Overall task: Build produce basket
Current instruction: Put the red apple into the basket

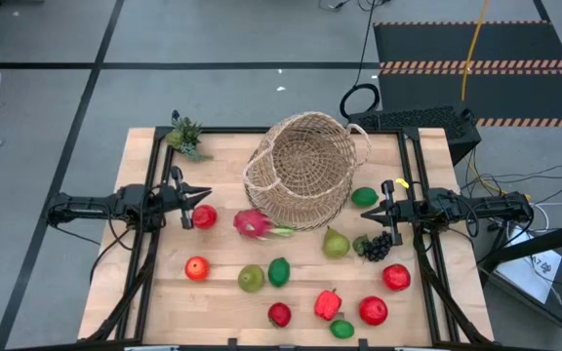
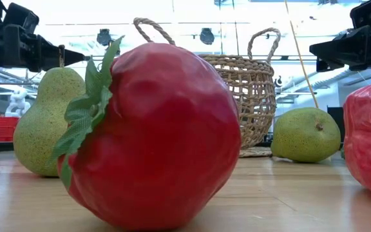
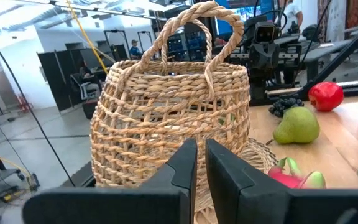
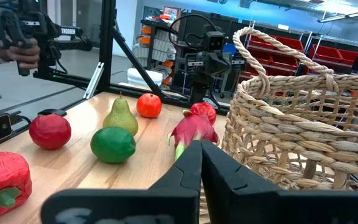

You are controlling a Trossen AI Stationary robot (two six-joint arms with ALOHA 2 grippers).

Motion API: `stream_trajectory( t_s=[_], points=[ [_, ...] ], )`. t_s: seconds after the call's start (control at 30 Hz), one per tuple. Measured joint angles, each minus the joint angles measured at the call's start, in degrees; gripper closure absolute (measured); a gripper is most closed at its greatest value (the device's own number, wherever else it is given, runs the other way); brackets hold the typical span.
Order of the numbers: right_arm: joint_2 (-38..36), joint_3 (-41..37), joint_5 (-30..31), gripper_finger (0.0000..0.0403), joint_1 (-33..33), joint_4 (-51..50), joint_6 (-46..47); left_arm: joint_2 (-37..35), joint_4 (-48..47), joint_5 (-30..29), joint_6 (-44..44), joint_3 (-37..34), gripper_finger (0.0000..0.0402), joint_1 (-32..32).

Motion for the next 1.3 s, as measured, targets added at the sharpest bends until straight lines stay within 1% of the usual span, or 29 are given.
stream_trajectory(
  t_s=[0.13, 0.23, 0.37, 0.57, 0.7, 0.8, 0.9, 0.97, 1.03, 1.3],
  points=[
    [0.00, 0.01, 0.15, 0.0403, 0.00, 0.03, -0.65, 0.00, 0.11, 1.30, -4.18, 0.00, 0.0364, 0.00],
    [0.00, 0.02, 1.13, 0.0403, -0.01, 0.19, -2.20, 0.00, 0.12, 3.26, -4.82, 0.00, 0.0364, 0.00],
    [0.01, 0.01, 1.40, 0.0403, -0.01, 0.23, -0.98, 0.00, 0.18, 5.44, -6.55, 0.00, 0.0364, 0.00],
    [0.02, 0.00, 1.49, 0.0403, -0.01, 0.34, 0.30, 0.00, 0.22, 5.76, -9.91, 0.00, 0.0364, -0.01],
    [0.00, 0.00, 1.54, 0.0403, -0.01, 0.38, 4.53, 0.00, 0.02, 5.97, -12.48, 0.19, 0.0364, -0.01],
    [0.00, 0.00, 1.60, 0.0403, -0.01, 0.43, 11.00, 0.02, -0.78, 7.53, -12.64, 1.87, 0.0364, -0.01],
    [0.02, 0.02, 1.79, 0.0403, -0.01, 2.23, 15.28, 0.04, -1.54, 7.58, -12.44, 5.11, 0.0364, -0.02],
    [0.00, 0.02, 1.79, 0.0403, -0.01, 3.94, 15.64, 0.68, -3.25, 7.58, -11.99, 8.67, 0.0364, -0.02],
    [0.00, 0.01, 1.79, 0.0403, -0.01, 4.49, 15.66, 1.92, -7.15, 7.56, -11.84, 12.96, 0.0364, -0.02],
    [0.00, 0.01, 1.79, 0.0403, -0.01, 4.52, 16.77, 13.37, -21.88, 8.03, -12.08, 31.83, 0.0364, 0.00]
  ],
)
